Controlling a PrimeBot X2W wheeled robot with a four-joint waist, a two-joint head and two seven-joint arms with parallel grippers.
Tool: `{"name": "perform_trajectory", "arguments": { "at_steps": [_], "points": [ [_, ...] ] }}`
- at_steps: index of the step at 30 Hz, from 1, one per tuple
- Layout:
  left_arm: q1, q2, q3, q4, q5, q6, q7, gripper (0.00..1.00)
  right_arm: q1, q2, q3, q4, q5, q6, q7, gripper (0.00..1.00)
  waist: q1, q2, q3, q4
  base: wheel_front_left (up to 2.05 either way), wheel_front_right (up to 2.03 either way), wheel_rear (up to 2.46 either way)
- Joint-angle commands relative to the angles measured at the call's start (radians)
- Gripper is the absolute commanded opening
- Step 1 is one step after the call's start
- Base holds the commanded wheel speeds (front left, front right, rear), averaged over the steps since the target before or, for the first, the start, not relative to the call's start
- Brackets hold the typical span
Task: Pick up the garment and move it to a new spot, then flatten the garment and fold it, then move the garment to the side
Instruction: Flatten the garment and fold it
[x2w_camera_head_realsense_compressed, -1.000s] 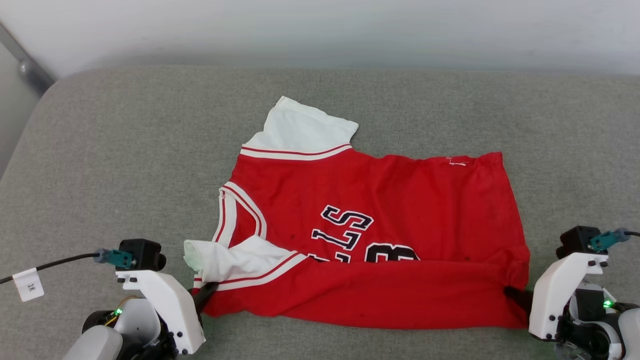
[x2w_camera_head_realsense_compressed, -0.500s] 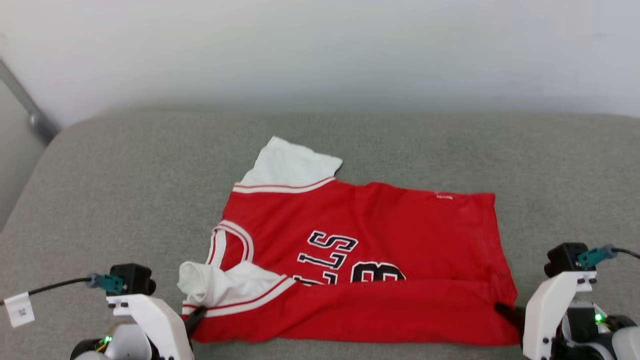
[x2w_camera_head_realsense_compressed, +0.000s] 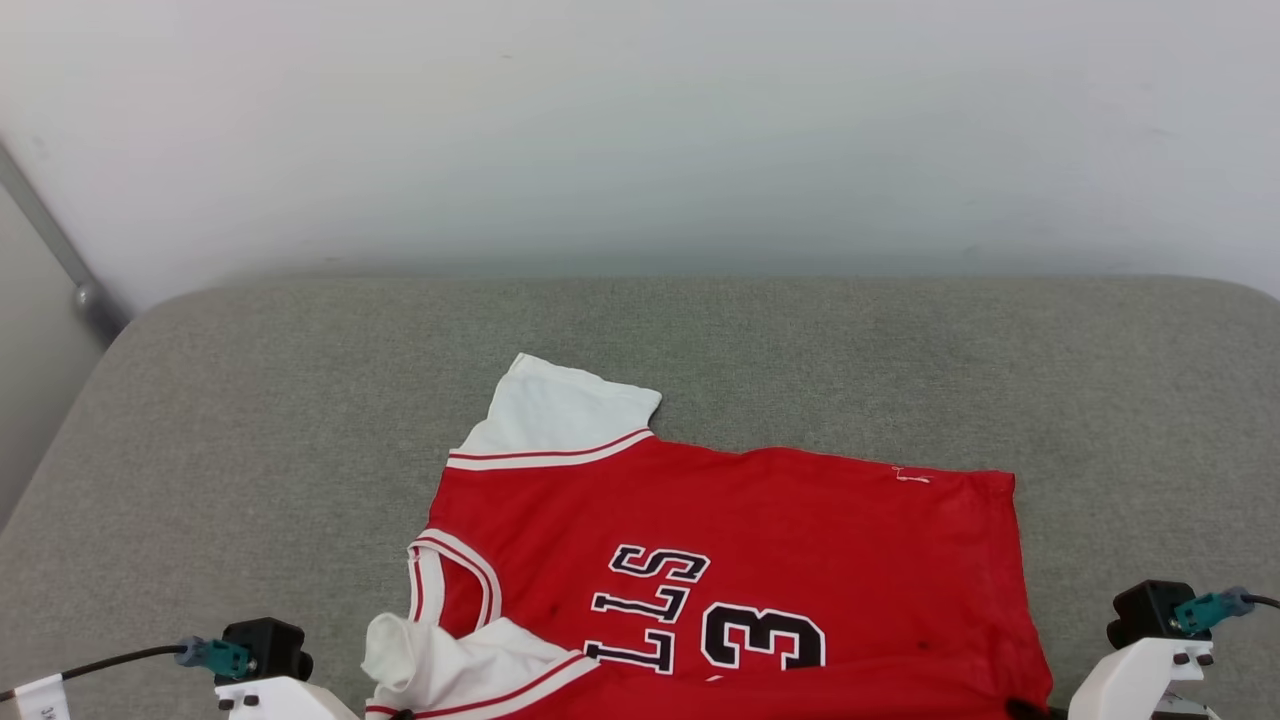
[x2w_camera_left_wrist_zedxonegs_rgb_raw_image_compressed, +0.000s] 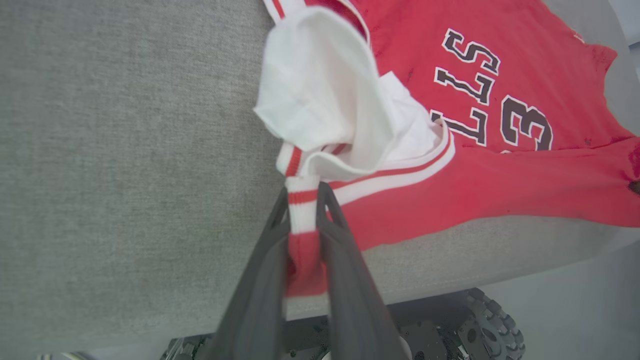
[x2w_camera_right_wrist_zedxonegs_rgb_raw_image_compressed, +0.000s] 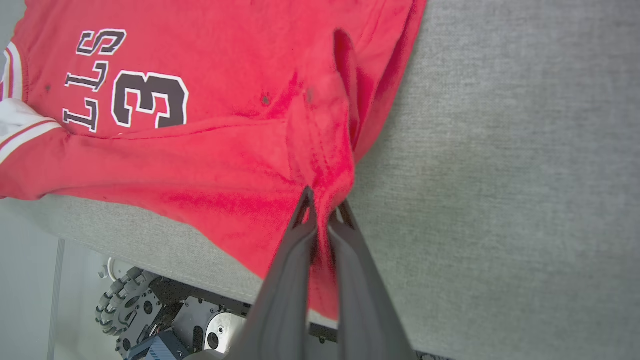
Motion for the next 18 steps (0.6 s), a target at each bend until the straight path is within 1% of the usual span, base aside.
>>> {"name": "perform_trajectory", "arguments": {
  "at_steps": [1, 2, 6, 8, 9, 10, 14, 18],
  "points": [
    [-0.005, -0.014, 0.005, 0.016, 0.0, -0.001, -0.023, 0.42, 0.013, 0.007, 0.0, 0.009, -0.015, 0.0, -0.025, 1.0, 0.0001, 0.0, 0.004, 0.0, 0.0, 0.0, 0.0],
    [-0.009, -0.017, -0.002, 0.028, 0.009, -0.004, -0.028, 1.0, 0.016, 0.011, 0.004, 0.012, -0.023, 0.0, -0.046, 1.0, 0.0001, 0.0, 0.006, 0.001, 0.0, 0.0, 0.0],
    [-0.042, -0.035, -0.005, 0.064, 0.032, -0.008, -0.066, 1.0, 0.008, 0.009, 0.026, 0.0, -0.07, 0.0, -0.176, 1.0, 0.0001, 0.0, 0.013, -0.005, 0.0, 0.0, 0.0],
    [-0.064, -0.032, -0.003, 0.074, 0.068, 0.001, -0.103, 1.0, 0.007, 0.022, 0.01, -0.016, -0.106, 0.0, -0.264, 1.0, 0.0001, 0.0, 0.016, -0.009, 0.0, 0.0, 0.0],
    [-0.064, -0.032, -0.003, 0.074, 0.068, 0.001, -0.103, 1.0, 0.007, 0.022, 0.01, -0.016, -0.106, 0.0, -0.264, 1.0, 0.0001, 0.0, 0.016, -0.009, 0.0, 0.0, 0.0],
    [-0.075, -0.036, -0.005, 0.076, 0.081, 0.004, -0.12, 1.0, 0.011, 0.024, 0.001, -0.025, -0.127, 0.0, -0.305, 1.0, 0.0001, 0.0, 0.018, -0.011, 0.0, 0.0, 0.0],
    [-0.134, -0.053, 0.0, 0.079, 0.134, 0.015, -0.194, 1.0, 0.015, 0.058, -0.034, -0.074, -0.204, 0.0, -0.446, 1.0, 0.0001, 0.0, 0.027, -0.029, 0.0, 0.0, 0.0],
    [-0.211, -0.066, 0.006, 0.092, 0.184, 0.019, -0.263, 1.0, -0.007, 0.091, -0.05, -0.123, -0.264, 0.0, -0.54, 1.0, 0.0001, 0.0, 0.049, -0.056, 0.0, 0.0, 0.0]
  ]
}}
